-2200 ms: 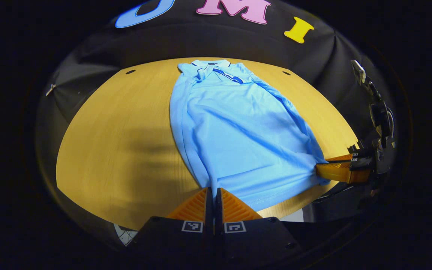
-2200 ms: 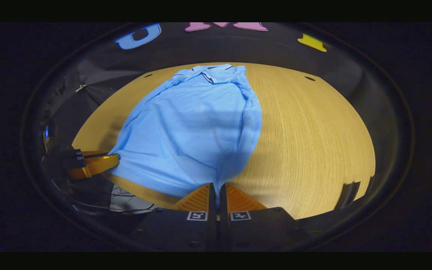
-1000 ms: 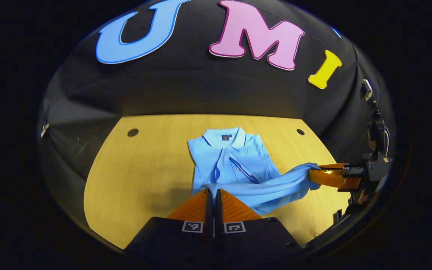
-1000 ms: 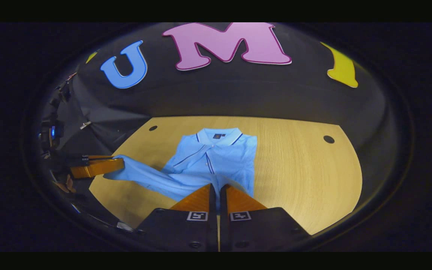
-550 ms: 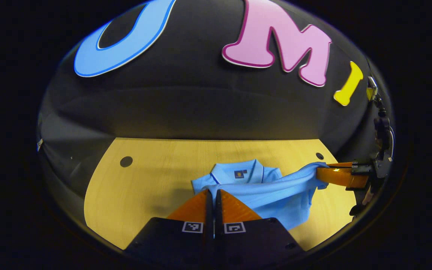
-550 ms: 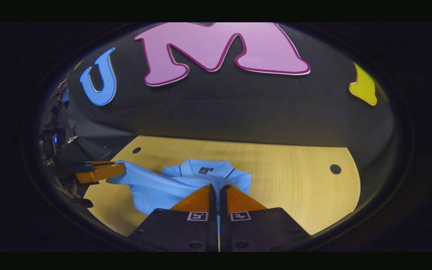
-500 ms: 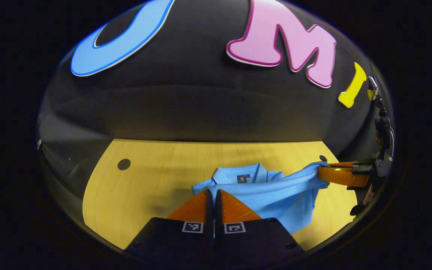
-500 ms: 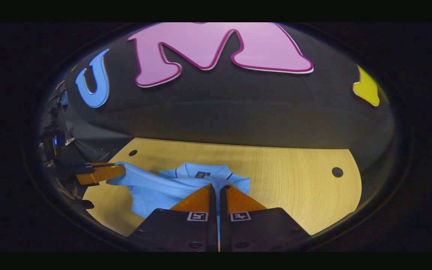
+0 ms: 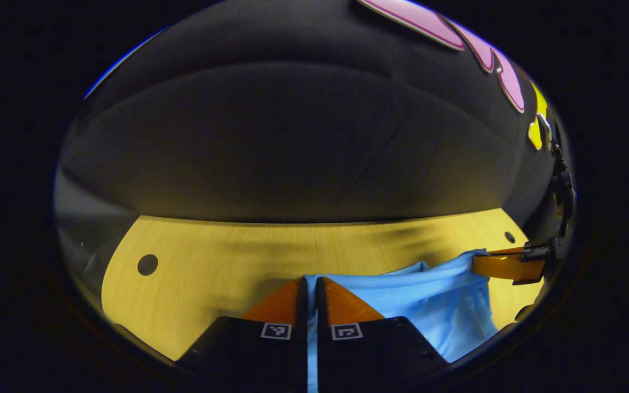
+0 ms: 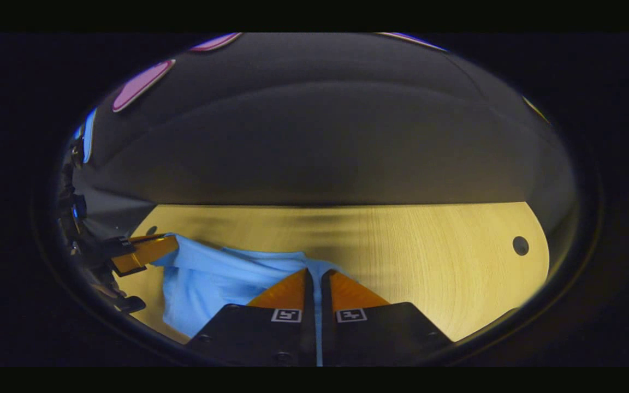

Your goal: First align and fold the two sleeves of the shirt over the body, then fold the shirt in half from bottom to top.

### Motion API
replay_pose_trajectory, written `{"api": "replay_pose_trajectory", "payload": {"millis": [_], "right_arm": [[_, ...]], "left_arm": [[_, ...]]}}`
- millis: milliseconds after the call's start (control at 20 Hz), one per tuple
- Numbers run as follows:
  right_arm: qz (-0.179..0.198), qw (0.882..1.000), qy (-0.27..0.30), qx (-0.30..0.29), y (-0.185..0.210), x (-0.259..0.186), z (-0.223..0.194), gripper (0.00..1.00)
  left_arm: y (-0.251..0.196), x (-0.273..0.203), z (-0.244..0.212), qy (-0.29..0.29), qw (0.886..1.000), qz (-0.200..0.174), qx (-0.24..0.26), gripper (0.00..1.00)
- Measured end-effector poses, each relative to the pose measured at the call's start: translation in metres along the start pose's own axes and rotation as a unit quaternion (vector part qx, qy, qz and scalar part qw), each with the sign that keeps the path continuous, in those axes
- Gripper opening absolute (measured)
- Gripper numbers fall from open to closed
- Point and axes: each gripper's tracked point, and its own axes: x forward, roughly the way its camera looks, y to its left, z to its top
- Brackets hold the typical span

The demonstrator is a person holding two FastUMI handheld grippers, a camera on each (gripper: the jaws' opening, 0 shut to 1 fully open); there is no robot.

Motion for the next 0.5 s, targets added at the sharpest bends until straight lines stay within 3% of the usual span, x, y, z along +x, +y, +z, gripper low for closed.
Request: {"api": "replay_pose_trajectory", "payload": {"millis": [100,150,300,400,450,500], "right_arm": [[-0.006,1.0,0.003,-0.022,-0.003,0.001,-0.006,0.05],[-0.011,0.999,0.001,-0.031,-0.007,0.0,-0.006,0.07],[-0.016,0.999,-0.013,-0.046,-0.007,-0.013,0.001,0.63],[-0.014,0.998,-0.024,-0.055,-0.005,-0.024,0.006,0.55],[-0.011,0.998,-0.03,-0.056,-0.001,-0.034,0.006,0.57],[-0.013,0.998,-0.036,-0.059,0.0,-0.045,0.008,0.65]], "left_arm": [[0.002,0.006,0.0,-0.003,1.0,0.014,0.007,0.16],[0.001,0.007,-0.001,-0.001,1.0,0.011,0.001,0.2],[0.003,-0.007,-0.001,-0.007,1.0,0.013,-0.008,0.66],[0.002,-0.025,0.0,-0.012,1.0,0.012,-0.007,0.98],[0.002,-0.035,0.002,-0.017,1.0,0.014,-0.008,0.99],[0.0,-0.047,0.004,-0.025,1.0,0.015,-0.009,0.99]]}}
